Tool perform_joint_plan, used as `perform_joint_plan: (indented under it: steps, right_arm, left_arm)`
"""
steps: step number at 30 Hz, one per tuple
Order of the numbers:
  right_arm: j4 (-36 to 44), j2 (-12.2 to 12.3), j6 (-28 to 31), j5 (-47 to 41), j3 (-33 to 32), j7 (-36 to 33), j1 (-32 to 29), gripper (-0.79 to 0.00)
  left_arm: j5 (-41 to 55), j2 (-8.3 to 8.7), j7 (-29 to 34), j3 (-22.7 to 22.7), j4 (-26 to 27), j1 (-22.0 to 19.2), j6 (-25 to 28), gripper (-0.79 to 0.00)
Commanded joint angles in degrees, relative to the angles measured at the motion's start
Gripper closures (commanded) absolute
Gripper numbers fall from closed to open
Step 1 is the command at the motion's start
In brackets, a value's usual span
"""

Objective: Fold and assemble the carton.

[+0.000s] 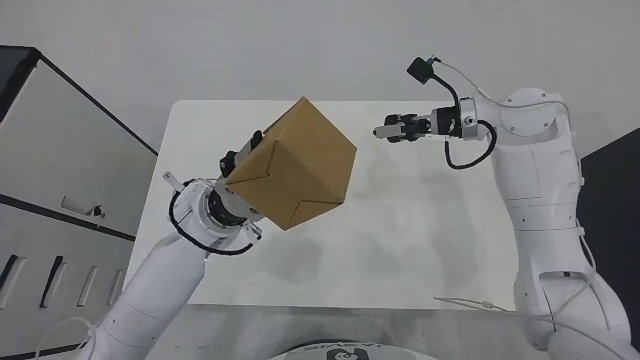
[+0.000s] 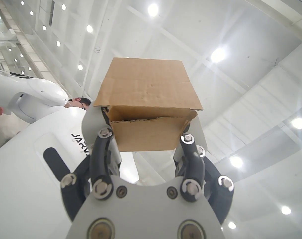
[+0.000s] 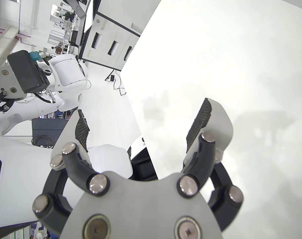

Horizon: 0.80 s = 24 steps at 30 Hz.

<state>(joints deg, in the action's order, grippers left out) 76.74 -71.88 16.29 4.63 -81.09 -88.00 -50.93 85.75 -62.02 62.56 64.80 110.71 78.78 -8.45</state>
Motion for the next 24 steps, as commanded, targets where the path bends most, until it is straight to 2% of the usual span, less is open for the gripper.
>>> perform_joint_plan:
  steps: [1,6,12,20,24]
  right_arm:
    - [0.00,0.00,0.00,0.00,0.00,0.00,0.00,-0.785]
    - [0.00,0.00,0.00,0.00,0.00,0.00,0.00,-0.785]
    - [0.00,0.00,0.00,0.00,0.00,0.00,0.00,-0.785]
    - [0.00,0.00,0.00,0.00,0.00,0.00,0.00,-0.785]
    - [0.00,0.00,0.00,0.00,0.00,0.00,0.00,-0.785]
  left_arm:
    - [-0.44,-0.12,-0.23,0.17,0.06,-0.08,0.08,0.000]
    - [-4.07,-0.22,-4.96,2.36,1.37,0.45,3.23,0.000]
    - [-5.37,-0.13,-16.51,5.92,5.97,2.84,3.49,0.000]
    - [-5.98,-0.11,-16.52,6.17,6.31,2.80,3.52,0.000]
    - [-6.38,-0.25,-21.77,6.44,9.48,3.10,2.06,0.000]
